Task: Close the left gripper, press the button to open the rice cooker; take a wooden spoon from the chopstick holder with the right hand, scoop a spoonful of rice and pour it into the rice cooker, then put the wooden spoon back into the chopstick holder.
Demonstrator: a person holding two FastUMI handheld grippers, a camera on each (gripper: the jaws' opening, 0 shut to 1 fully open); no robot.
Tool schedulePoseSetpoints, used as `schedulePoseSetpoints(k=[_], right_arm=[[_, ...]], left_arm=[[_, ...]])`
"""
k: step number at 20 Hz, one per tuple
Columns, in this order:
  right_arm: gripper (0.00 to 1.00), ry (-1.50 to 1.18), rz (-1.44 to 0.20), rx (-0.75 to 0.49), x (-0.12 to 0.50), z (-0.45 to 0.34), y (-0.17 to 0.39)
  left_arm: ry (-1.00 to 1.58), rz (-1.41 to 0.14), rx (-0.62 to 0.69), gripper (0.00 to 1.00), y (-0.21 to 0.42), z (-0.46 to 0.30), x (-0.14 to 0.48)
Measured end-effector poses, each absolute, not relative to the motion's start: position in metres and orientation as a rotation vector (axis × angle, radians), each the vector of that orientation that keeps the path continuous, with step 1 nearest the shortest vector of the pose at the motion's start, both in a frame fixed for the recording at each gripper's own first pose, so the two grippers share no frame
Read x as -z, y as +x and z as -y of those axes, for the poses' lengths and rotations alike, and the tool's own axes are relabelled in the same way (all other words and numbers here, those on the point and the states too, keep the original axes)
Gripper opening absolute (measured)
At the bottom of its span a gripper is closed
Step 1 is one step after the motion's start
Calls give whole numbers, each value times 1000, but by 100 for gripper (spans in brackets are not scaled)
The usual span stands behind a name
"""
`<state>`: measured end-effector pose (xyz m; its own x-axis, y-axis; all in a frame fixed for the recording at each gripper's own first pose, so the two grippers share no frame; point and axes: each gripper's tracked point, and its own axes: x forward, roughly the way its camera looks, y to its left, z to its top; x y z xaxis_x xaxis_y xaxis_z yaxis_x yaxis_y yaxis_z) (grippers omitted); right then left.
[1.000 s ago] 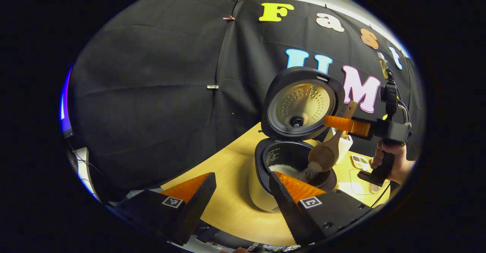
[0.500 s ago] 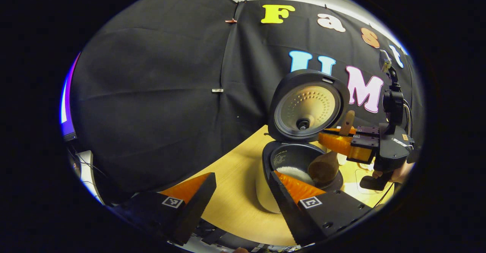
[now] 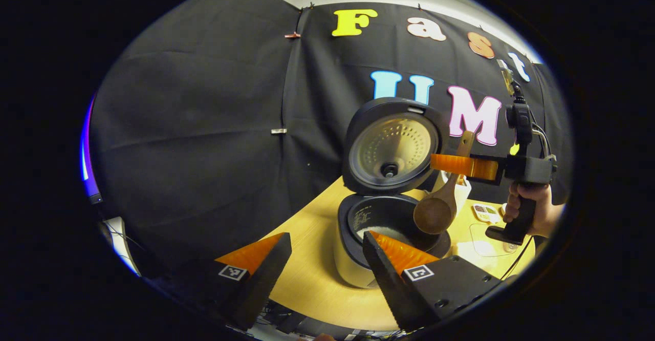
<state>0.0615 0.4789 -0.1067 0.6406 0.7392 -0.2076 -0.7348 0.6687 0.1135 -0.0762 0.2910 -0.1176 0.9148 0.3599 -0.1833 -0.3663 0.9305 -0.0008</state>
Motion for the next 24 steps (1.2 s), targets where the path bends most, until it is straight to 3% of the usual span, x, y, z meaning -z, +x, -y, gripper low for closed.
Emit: schedulePoseSetpoints(k=[2,6,15,24], right_arm=[[14,61,-239,-790,94,-457,69],[18,115,-226,-658,74,-396,81],[18,210,-167,-277,30,-191,103],[18,400,-145,77,26,22,139]], left_arm=[[-33,-171,-346,92,-74,-282,113],[-28,-152,-290,95,-65,-260,107],[-62,-132,-181,96,-40,-208,95],[-86,-135,-246,95,-17,-183,78]])
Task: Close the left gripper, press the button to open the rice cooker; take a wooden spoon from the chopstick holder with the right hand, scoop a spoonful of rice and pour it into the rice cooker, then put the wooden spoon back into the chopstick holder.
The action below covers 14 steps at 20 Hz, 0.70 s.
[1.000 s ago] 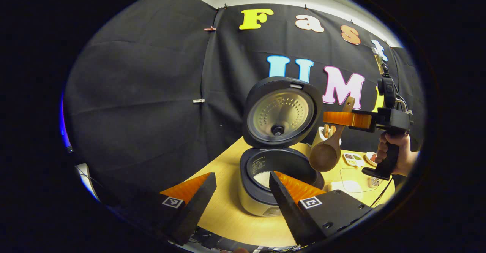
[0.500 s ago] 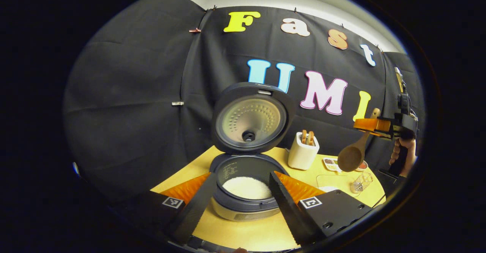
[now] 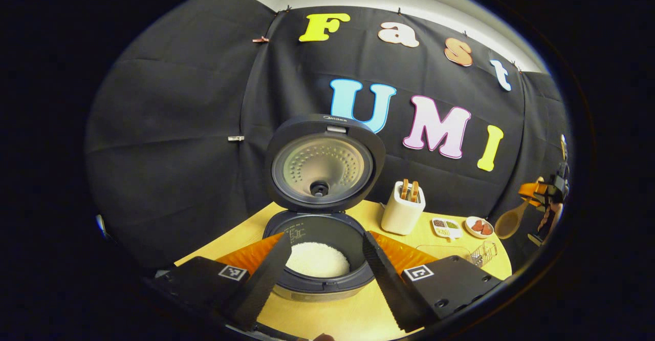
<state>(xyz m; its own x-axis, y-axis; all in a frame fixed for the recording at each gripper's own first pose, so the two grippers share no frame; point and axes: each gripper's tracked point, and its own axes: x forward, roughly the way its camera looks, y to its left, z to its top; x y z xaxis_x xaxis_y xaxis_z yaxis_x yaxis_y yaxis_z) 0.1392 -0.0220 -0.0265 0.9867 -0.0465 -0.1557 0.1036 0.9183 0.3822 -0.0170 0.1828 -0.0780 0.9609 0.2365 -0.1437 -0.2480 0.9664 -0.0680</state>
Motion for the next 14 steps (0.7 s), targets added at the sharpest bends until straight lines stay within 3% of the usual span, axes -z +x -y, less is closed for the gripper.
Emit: schedulePoseSetpoints(k=[7,14], right_arm=[[18,451,-203,204,74,111,162],[18,462,-280,238,138,142,194]], left_arm=[[-55,-127,-376,95,-14,-196,56],[24,-134,-494,95,-26,-194,40]])
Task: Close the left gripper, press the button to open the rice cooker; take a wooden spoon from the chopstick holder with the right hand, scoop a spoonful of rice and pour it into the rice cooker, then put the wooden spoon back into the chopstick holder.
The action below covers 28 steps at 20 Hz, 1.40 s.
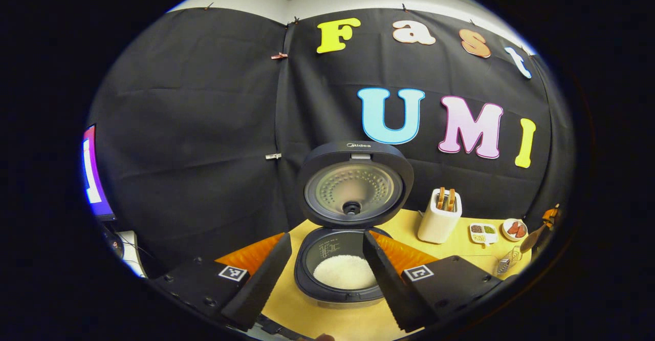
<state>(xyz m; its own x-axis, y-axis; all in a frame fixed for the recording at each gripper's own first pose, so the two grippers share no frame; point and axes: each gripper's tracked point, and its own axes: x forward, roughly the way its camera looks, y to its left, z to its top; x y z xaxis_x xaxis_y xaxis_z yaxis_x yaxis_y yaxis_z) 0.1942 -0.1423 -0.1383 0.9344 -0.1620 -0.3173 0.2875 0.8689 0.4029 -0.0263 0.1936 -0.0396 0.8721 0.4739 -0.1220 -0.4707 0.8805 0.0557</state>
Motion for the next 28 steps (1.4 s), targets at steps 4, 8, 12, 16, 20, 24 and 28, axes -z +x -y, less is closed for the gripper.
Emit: schedulePoseSetpoints(k=[4,8,12,16,20,24,28], right_arm=[[18,468,-338,233,176,134,205],[18,426,-391,255,209,137,200],[18,445,-387,284,221,142,195],[17,445,-389,283,225,132,183],[35,408,-392,281,216,122,171],[99,368,-383,333,200,129,140],[98,310,-363,369,183,133,86]], left_arm=[[-3,-129,-516,95,-23,-180,37],[-102,-120,-525,95,-8,-167,46],[-64,-61,-507,95,9,-166,26],[49,12,-453,95,27,-169,-7],[150,84,-405,95,47,-169,-34],[251,208,-305,93,65,-159,-71],[240,255,-257,99,82,-166,-81]])
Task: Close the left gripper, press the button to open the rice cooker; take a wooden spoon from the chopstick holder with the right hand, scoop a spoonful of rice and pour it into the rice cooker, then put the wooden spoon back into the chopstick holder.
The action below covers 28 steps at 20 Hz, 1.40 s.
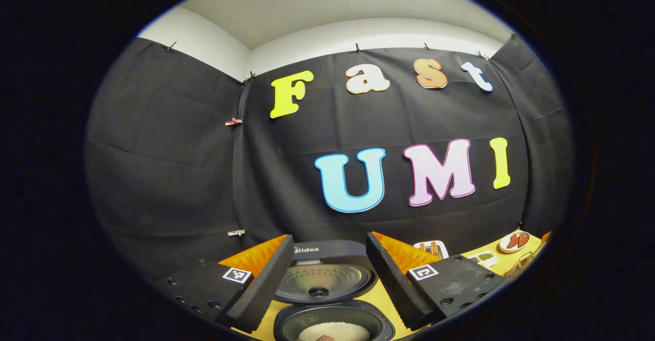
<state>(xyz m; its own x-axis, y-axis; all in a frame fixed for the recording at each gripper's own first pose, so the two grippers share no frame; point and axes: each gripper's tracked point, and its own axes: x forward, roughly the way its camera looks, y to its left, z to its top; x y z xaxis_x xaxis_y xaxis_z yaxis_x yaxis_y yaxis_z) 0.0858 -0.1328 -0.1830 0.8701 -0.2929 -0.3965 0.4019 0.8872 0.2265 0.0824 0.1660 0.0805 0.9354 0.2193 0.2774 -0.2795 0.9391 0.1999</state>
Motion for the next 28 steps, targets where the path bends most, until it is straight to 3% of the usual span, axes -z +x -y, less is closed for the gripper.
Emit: schedulePoseSetpoints(k=[5,11,18,28], right_arm=[[99,259,-319,406,154,122,6],[98,173,-246,385,116,96,-46],[98,65,-230,263,109,45,-50],[99,78,-231,172,120,21,-35]], left_arm=[[250,313,-254,99,116,-191,-101],[224,229,-266,95,153,-207,-87],[234,100,-336,100,157,-209,-70],[112,-132,-354,100,90,-181,-11]])
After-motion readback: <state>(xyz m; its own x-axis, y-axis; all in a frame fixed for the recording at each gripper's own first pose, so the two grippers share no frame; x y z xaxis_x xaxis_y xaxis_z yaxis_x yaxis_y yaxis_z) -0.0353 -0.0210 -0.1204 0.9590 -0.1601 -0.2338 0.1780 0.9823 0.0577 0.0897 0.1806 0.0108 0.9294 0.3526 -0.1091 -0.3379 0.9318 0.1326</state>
